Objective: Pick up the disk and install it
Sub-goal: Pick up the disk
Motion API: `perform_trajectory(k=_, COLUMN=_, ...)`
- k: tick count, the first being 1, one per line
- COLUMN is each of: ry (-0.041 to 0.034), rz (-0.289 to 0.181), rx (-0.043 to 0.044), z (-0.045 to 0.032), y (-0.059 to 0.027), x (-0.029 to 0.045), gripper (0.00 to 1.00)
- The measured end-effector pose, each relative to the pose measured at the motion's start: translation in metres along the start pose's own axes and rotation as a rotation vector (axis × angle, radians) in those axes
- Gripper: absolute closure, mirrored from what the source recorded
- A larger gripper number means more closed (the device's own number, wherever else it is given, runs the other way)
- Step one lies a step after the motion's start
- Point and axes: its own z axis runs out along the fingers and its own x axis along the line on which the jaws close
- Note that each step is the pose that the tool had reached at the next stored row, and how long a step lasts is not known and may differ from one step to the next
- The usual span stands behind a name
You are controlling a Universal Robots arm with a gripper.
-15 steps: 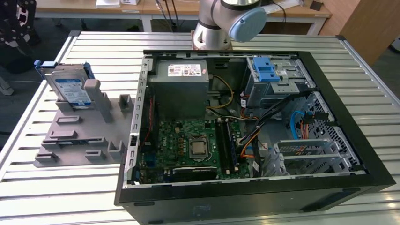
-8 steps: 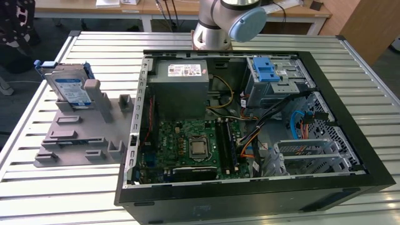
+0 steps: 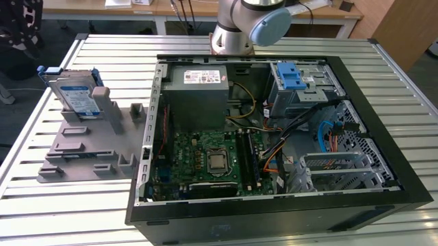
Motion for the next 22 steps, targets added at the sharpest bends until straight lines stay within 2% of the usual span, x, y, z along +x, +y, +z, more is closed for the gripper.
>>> perform_trajectory(k=4, ry=0.0011, rz=-0.009, rx=0.0005, z=0.0014, y=0.0004, x=-0.0012, gripper=0.89)
perform_trajectory(k=8, ry=0.0019, rz=-0.082, rx=-0.0003, z=0.0026, y=0.0004, x=-0.0013, gripper=0.89)
perform_trajectory(k=9, ry=0.0021, rz=-0.100, rx=-0.0005, z=0.0028, y=0.0004, x=-0.0013, gripper=0.83)
perform_trajectory(k=10, ry=0.0023, rz=-0.118, rx=-0.0007, z=0.0030, y=0.0004, x=-0.0012, gripper=0.83)
perform_trajectory(k=14, ry=0.0031, rz=-0.191, rx=-0.0014, z=0.0044, y=0.0004, x=-0.0012, gripper=0.59)
perform_trajectory(k=16, ry=0.0034, rz=-0.227, rx=-0.0017, z=0.0057, y=0.0004, x=-0.0012, gripper=0.59)
perform_trajectory(k=17, ry=0.0034, rz=-0.242, rx=-0.0017, z=0.0069, y=0.0004, x=-0.0012, gripper=0.53)
perform_trajectory(k=19, ry=0.0040, rz=-0.266, rx=-0.0021, z=0.0095, y=-0.0001, x=-0.0015, gripper=0.53)
perform_trajectory(k=22, ry=0.0047, rz=-0.276, rx=-0.0020, z=0.0149, y=-0.0026, x=-0.0046, gripper=0.53)
